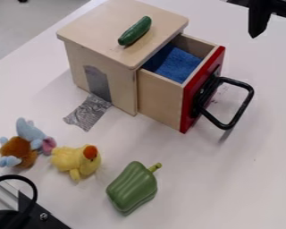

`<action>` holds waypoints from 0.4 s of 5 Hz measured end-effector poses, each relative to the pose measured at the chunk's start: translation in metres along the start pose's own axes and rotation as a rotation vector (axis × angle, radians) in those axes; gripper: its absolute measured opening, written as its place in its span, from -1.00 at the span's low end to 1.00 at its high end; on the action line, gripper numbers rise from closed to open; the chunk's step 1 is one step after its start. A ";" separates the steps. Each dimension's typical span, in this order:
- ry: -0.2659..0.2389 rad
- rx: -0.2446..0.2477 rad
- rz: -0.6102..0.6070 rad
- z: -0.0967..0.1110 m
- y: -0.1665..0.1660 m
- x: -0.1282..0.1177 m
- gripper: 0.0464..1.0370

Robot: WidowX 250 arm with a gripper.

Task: Put the yellow toy in to the drawer

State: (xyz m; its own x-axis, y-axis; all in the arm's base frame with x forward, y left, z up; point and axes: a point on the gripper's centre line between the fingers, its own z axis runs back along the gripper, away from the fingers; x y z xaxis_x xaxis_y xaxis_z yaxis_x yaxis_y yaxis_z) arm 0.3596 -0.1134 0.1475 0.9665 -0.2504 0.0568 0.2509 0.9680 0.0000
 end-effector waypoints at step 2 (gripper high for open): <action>0.080 -0.012 0.008 -0.029 0.002 -0.040 0.92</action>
State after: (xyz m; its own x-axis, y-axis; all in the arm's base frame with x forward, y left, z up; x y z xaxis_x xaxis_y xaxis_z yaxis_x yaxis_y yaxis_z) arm 0.3229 -0.1023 0.1160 0.9695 -0.2439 -0.0237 0.2437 0.9698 -0.0121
